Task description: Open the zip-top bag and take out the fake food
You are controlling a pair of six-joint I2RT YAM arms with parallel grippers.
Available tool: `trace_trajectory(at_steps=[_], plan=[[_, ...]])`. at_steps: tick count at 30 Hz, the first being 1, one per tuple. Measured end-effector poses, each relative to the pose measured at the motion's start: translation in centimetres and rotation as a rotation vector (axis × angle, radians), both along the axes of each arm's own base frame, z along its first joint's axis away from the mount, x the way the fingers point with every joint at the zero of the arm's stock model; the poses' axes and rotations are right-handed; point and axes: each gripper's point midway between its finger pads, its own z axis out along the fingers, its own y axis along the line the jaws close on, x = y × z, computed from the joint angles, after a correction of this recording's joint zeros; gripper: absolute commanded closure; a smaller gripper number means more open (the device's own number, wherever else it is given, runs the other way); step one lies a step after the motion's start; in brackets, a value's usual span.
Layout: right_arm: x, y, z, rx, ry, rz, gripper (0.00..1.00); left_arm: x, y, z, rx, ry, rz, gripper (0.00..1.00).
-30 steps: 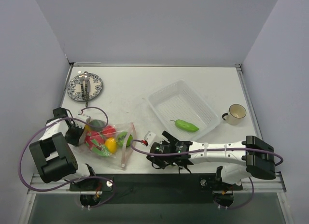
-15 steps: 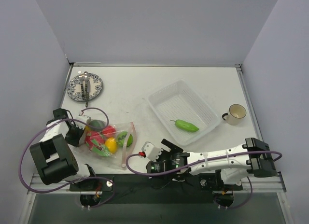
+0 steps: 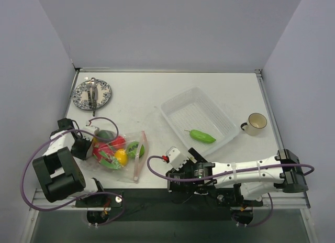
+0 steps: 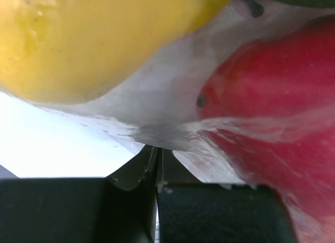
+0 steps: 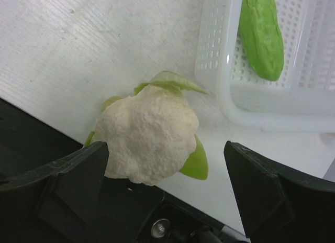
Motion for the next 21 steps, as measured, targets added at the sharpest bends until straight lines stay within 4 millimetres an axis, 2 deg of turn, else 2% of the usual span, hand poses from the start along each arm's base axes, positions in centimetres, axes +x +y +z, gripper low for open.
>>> trace_trajectory(at_steps=[4, 9, 14, 17, 21], plan=[[-0.6, -0.6, 0.4, 0.025, 0.039, -0.073, 0.0, -0.3, -0.2, 0.2, -0.007, 0.006, -0.001, 1.0], [-2.2, -1.4, -0.5, 0.035, 0.134, -0.148, 0.0, -0.5, -0.5, 0.2, -0.018, 0.012, -0.002, 1.0], [-2.9, -2.6, -2.9, -0.005, 0.197, -0.198, 0.0, -0.8, -0.8, 0.2, -0.031, 0.022, -0.003, 1.0], [-2.6, -3.4, -4.5, -0.023, 0.225, -0.242, 0.0, -0.9, -0.8, 0.2, -0.035, 0.024, -0.003, 1.0], [-2.1, -2.5, -5.7, 0.042, 0.294, -0.285, 0.0, -0.9, -0.9, 0.3, -0.035, 0.023, -0.004, 1.0]])
